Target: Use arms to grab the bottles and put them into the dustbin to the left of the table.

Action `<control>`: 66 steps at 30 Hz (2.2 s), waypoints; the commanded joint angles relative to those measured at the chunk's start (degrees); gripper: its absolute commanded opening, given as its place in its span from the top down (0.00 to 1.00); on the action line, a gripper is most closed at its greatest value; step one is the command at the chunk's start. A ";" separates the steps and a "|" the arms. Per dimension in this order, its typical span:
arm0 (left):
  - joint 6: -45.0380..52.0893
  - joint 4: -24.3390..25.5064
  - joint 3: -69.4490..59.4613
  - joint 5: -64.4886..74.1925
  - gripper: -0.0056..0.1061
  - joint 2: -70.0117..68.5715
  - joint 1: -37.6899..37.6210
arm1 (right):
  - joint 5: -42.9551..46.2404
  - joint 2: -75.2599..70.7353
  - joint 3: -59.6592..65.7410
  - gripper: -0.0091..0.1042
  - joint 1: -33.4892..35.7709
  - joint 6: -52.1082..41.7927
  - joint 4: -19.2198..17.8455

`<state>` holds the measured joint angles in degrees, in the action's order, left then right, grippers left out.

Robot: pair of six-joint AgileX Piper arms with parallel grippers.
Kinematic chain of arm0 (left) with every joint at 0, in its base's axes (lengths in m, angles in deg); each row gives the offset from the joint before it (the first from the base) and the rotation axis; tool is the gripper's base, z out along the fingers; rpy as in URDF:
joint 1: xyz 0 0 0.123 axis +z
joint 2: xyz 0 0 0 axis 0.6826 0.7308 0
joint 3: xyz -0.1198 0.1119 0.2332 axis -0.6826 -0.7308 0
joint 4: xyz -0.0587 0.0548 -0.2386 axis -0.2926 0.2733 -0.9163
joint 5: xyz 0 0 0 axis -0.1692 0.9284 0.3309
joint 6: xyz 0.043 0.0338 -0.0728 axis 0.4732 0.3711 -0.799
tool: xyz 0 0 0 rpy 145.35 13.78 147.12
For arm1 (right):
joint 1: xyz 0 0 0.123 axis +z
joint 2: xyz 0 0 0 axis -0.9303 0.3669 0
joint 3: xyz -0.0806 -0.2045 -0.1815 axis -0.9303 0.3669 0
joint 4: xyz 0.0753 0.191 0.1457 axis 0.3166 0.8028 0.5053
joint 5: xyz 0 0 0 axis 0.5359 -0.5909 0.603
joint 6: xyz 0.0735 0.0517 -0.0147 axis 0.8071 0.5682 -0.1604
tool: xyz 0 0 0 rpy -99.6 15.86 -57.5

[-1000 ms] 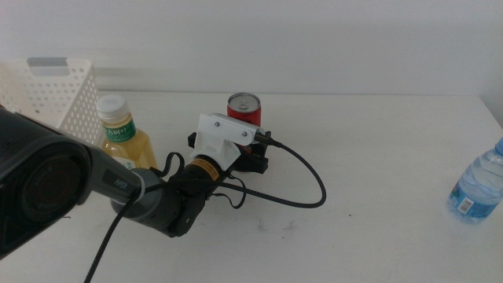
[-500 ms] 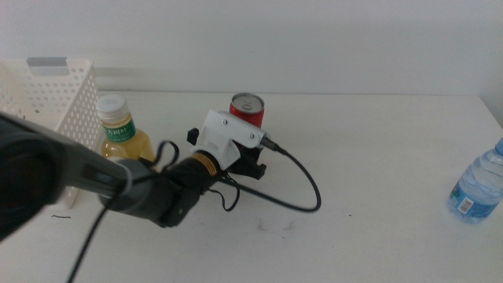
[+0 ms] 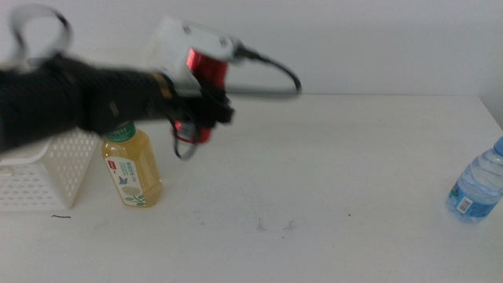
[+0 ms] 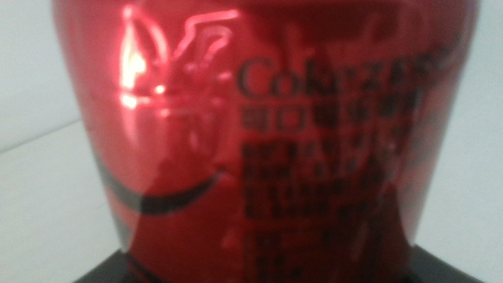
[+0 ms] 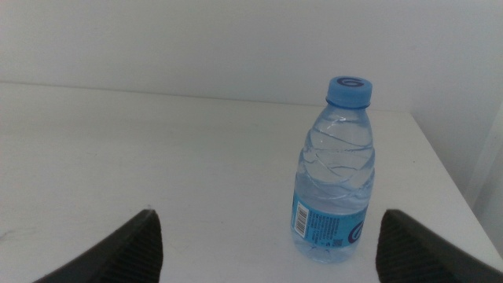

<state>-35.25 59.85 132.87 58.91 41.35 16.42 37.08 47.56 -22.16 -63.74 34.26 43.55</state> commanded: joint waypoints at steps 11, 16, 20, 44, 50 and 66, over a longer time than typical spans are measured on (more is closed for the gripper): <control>17.14 -6.32 42.46 55.31 0.96 3.33 29.83 | 0.95 -0.23 0.18 0.14 -0.22 -0.37 -0.25; 17.14 -7.72 46.59 56.68 0.96 9.32 39.36 | 0.95 -0.23 0.18 0.14 -0.22 -0.37 -0.25; 17.14 -7.31 46.59 56.78 0.96 14.85 42.01 | 0.95 -0.23 0.18 0.14 -0.22 -0.37 -0.25; 14.19 -9.09 46.59 53.06 0.89 36.83 41.92 | 0.95 -0.23 0.18 0.14 -0.22 -0.37 -0.25; 15.39 -8.40 46.59 52.95 0.57 36.80 41.46 | 0.95 -0.23 0.18 0.14 -0.22 -0.37 -0.25; 18.62 -14.12 44.23 57.02 0.11 18.02 39.99 | 0.95 -0.23 0.18 0.14 -0.22 -0.37 -0.25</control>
<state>-17.47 48.70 177.79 115.27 63.23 57.32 37.08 47.56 -22.16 -63.74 34.26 43.55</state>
